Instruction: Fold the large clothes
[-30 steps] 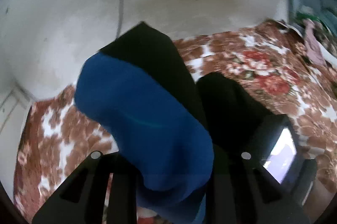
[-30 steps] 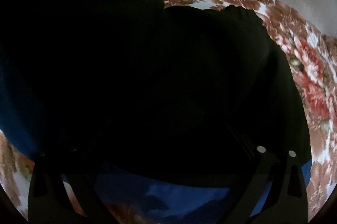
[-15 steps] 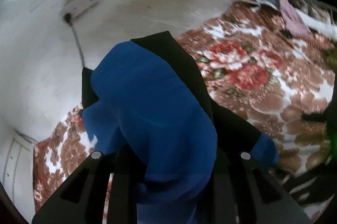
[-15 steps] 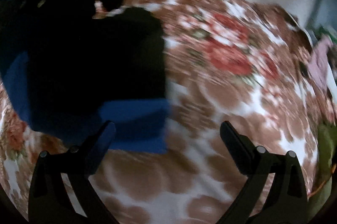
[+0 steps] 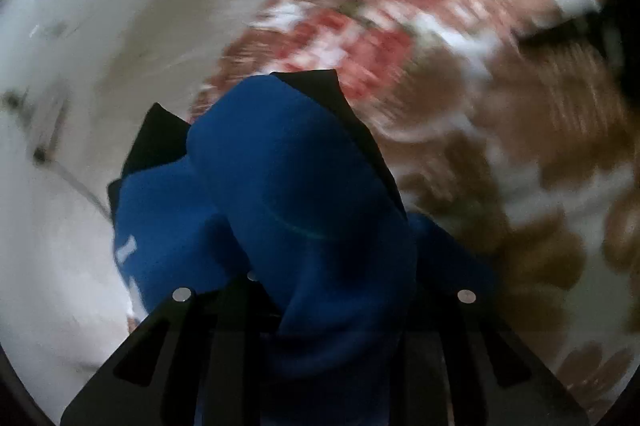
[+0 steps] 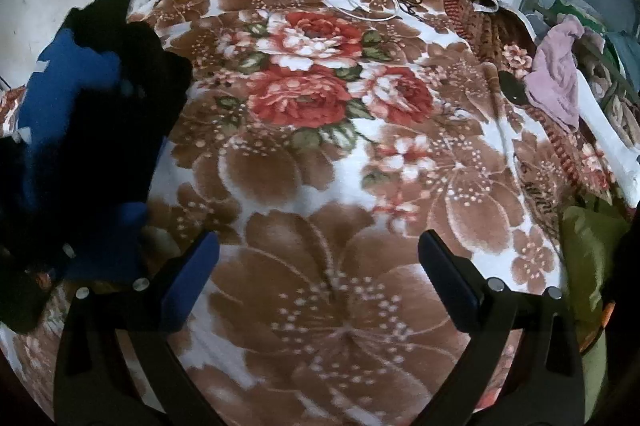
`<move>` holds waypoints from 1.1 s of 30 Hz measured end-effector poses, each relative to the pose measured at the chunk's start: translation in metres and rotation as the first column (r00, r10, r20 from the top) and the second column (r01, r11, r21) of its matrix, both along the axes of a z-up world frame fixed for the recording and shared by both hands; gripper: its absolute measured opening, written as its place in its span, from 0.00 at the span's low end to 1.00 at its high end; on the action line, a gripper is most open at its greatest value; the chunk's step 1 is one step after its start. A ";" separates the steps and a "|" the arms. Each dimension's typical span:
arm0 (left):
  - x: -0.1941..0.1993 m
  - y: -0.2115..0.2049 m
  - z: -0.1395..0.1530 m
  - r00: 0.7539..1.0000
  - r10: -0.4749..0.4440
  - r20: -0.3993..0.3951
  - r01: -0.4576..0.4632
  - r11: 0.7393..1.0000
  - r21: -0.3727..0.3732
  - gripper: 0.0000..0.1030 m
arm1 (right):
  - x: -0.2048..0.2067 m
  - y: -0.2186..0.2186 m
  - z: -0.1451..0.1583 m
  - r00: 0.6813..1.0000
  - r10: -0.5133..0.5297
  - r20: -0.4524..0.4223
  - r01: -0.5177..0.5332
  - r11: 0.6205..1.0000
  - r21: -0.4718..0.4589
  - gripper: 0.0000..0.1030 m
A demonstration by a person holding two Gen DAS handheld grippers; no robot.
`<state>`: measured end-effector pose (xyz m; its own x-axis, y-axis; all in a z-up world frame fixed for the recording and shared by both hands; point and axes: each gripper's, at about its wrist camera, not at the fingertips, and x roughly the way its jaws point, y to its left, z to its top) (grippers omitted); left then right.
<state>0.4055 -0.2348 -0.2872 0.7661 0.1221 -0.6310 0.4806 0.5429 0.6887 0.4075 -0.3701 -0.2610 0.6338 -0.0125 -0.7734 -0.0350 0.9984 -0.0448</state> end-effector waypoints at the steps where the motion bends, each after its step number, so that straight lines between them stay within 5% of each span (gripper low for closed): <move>1: -0.002 -0.002 -0.007 1.000 -0.015 -0.008 0.016 1.000 0.025 0.19 | 0.000 -0.001 -0.001 1.000 0.004 -0.001 -0.004 1.000 -0.004 0.95; 4: -0.011 -0.003 -0.030 0.999 -0.046 -0.013 0.047 0.996 0.075 0.20 | 0.001 -0.007 -0.005 1.000 0.020 -0.013 -0.020 1.000 -0.005 0.95; 14: -0.019 -0.004 -0.034 0.998 -0.022 0.067 0.015 0.996 0.093 0.28 | 0.016 0.004 0.018 0.997 0.071 0.034 -0.070 0.997 -0.021 0.95; 17: -0.025 0.000 -0.025 0.995 -0.015 0.100 0.006 0.996 0.086 0.45 | 0.029 0.018 0.044 0.991 0.107 0.077 -0.104 0.994 -0.037 0.95; 19: -0.042 0.000 -0.021 0.991 -0.062 0.120 0.051 0.994 0.092 0.84 | 0.035 0.026 0.058 0.988 0.123 0.091 -0.120 0.992 -0.035 0.95; 21: -0.058 -0.002 -0.019 0.987 -0.103 0.126 0.093 0.992 0.081 0.94 | 0.041 0.036 0.074 0.984 0.141 0.113 -0.138 0.990 -0.029 0.95; 26: -0.094 -0.008 -0.032 0.985 -0.147 0.087 0.141 0.987 0.078 0.94 | 0.046 0.075 0.093 0.966 0.222 0.130 -0.216 0.975 -0.060 0.95; 33: -0.089 -0.009 -0.045 0.992 -0.116 0.047 0.113 0.992 0.056 0.95 | 0.075 0.166 0.107 0.919 0.379 0.107 -0.365 0.922 -0.128 0.95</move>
